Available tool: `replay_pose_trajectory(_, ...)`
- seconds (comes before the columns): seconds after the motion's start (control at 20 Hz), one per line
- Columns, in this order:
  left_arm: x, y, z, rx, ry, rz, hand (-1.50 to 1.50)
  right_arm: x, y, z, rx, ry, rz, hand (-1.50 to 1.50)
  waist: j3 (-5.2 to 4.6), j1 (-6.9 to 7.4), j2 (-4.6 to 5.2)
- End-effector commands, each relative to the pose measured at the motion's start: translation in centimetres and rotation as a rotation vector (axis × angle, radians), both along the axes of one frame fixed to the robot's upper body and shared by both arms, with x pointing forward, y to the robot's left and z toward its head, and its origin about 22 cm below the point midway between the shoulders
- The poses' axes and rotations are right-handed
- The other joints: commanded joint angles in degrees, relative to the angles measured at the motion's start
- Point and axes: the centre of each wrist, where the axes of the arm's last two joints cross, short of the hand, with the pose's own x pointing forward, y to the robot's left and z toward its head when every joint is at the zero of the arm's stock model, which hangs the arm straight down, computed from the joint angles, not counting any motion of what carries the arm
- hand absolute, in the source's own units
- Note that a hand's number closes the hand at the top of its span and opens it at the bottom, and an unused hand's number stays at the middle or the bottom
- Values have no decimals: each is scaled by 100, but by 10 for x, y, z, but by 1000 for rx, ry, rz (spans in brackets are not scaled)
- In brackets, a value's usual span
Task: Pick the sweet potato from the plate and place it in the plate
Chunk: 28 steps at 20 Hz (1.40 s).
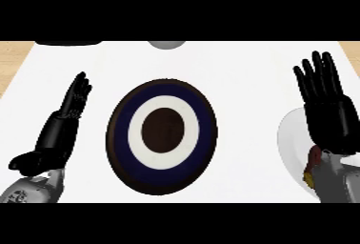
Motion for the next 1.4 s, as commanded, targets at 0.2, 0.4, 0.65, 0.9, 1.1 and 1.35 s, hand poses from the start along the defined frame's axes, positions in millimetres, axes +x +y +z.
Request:
replay_pose_trajectory(0.2,23,23,58,34,8,15,0,47,16,-26,-241,129,-53,150,-65,47,-151)
replay_pose_trajectory(0.4,22,13,31,19,46,-24,0,14,-65,-68,-924,437,-260,150,-180,53,24)
replay_pose_trajectory(0.65,29,31,44,-15,90,-10,0,4,16,-123,-498,425,-592,-150,-60,-54,-152)
replay_pose_trajectory(0.9,25,42,34,-18,88,4,0,-21,28,-116,-450,244,-654,-150,-71,-122,-188)
replay_pose_trajectory(1.1,26,37,41,-8,96,-8,0,-19,18,-79,-551,223,-708,-150,-74,-114,-189)
replay_pose_trajectory(1.35,24,45,41,-8,105,13,0,-19,-28,-44,-814,487,-687,-150,-100,-146,-215)
